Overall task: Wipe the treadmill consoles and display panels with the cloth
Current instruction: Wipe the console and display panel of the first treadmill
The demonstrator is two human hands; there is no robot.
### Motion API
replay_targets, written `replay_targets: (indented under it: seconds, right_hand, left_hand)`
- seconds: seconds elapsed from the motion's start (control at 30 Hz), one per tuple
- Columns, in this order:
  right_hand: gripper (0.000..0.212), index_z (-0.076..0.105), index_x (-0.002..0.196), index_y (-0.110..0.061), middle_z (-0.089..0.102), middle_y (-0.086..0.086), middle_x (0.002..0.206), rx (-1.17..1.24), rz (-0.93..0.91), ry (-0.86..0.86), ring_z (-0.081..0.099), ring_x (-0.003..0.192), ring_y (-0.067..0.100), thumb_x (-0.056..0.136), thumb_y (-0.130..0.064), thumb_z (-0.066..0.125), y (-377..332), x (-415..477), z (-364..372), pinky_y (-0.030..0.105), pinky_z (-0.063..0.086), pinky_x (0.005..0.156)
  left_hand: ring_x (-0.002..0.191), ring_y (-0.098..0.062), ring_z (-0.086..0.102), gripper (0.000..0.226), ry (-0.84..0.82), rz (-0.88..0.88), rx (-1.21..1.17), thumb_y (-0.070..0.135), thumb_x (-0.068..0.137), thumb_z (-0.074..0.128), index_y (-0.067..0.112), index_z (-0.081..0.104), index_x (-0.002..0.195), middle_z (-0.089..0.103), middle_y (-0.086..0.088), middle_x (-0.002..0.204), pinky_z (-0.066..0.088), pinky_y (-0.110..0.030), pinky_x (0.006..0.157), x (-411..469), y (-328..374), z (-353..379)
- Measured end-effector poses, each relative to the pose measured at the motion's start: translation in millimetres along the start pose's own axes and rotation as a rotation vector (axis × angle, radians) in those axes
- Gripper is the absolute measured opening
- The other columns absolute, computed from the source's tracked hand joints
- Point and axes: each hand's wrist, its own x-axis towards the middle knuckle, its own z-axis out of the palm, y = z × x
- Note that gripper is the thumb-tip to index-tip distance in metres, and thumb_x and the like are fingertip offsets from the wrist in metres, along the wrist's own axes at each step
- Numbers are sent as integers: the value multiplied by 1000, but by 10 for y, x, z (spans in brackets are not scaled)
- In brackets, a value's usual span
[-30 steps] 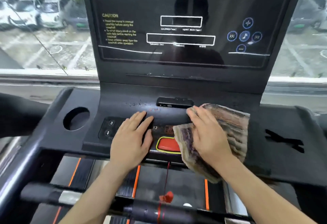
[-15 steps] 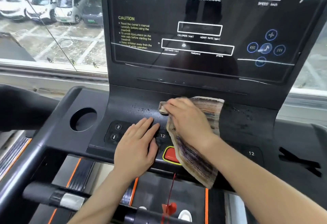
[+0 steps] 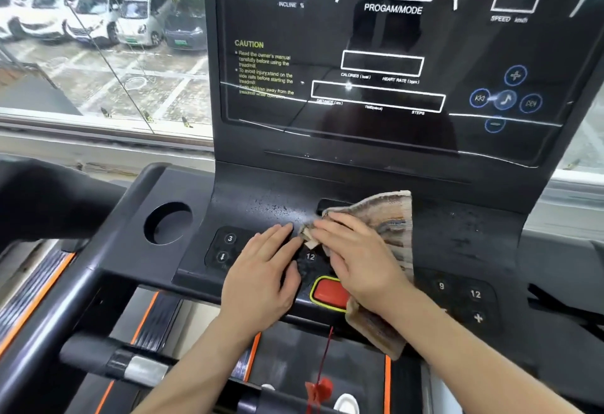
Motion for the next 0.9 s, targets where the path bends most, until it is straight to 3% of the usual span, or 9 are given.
replay_targets:
  seconds: [0.13,0.27,0.4,0.47,0.57,0.67,0.9]
  right_hand:
    - [48,43,143,-35,39,-17,150,-111,164,-111,31,141,5,96,-35,32,226,-540,-218,41,36,108]
    - [53,33,150,-31,29,-11,157,-281,377,-38,22,146,17,99,-41,26,-43,-498,-109,43,23,116]
    - [61,21,154,-18,16,-2,162,-284,171,-223,10,149,24,95,-34,26,-673,-309,354,48,17,119]
    - [58,31,151,-18,25,-3,159,-254,139,-198,19,147,21,96,-35,27,-641,-285,297,46,22,117]
    - [54,39,148,-29,33,-10,155,-186,216,-109,28,144,14,98,-43,20,-321,-554,59,41,23,115]
    - [48,42,146,-32,39,-11,152,-293,395,62,35,140,12,100,-43,30,97,-918,-215,38,26,114]
    - [63,20,155,-24,20,-5,161,-369,728,125,19,147,18,97,-48,25,613,-1045,-440,43,21,116]
  left_hand:
    - [123,-22,52,38,38,-16,-53,25,88,49,12,67,119,59,-3,131,38,-37,107,-2,-14,8]
    - [122,-23,53,39,4,-33,-55,29,90,45,12,67,117,60,-3,130,41,-38,105,15,13,-6]
    - [116,-18,54,40,6,-212,-207,38,91,38,15,64,113,63,4,122,39,-26,97,64,50,-63]
    - [113,-16,53,32,20,-257,-267,33,93,46,17,60,116,61,7,117,35,-23,93,88,66,-99]
    - [115,-21,50,33,-45,-55,-167,29,93,48,15,60,120,59,-2,122,36,-34,100,81,240,-37]
    - [120,-26,50,40,-167,165,-32,36,92,42,18,64,121,55,-6,130,33,-49,105,62,629,148]
    - [130,-30,47,55,-330,338,145,48,91,37,16,55,133,50,-11,142,37,-49,107,273,1143,411]
